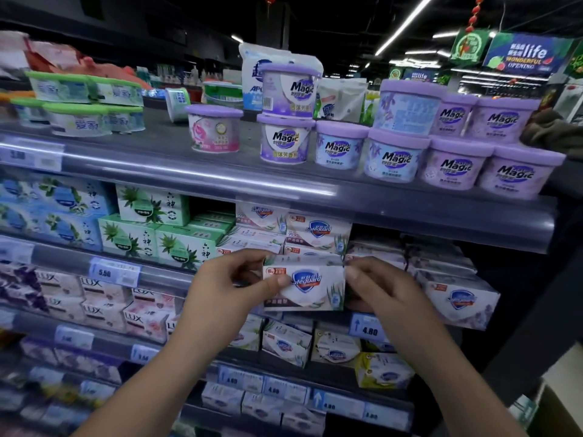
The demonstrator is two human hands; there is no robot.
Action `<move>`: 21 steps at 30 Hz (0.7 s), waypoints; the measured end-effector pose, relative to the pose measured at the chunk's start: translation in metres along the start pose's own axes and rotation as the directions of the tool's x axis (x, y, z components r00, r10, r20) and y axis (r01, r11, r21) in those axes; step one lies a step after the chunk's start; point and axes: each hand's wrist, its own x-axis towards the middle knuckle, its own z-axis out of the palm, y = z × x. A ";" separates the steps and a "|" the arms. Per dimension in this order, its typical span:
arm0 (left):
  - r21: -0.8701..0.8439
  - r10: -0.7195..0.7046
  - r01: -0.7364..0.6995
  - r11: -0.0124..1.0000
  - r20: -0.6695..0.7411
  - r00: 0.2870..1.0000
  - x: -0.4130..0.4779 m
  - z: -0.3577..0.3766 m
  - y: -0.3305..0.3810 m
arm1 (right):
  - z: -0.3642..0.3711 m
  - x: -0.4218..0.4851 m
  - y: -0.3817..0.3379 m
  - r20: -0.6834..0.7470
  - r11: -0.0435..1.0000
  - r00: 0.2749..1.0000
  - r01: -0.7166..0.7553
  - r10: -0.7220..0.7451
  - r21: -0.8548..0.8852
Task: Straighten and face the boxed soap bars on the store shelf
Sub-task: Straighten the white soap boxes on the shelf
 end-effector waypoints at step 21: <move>-0.357 0.055 0.006 0.934 0.160 0.986 -0.017 -0.025 -0.021 | 0.049 -0.047 -0.030 -0.104 0.943 0.979 0.200 -0.178 0.265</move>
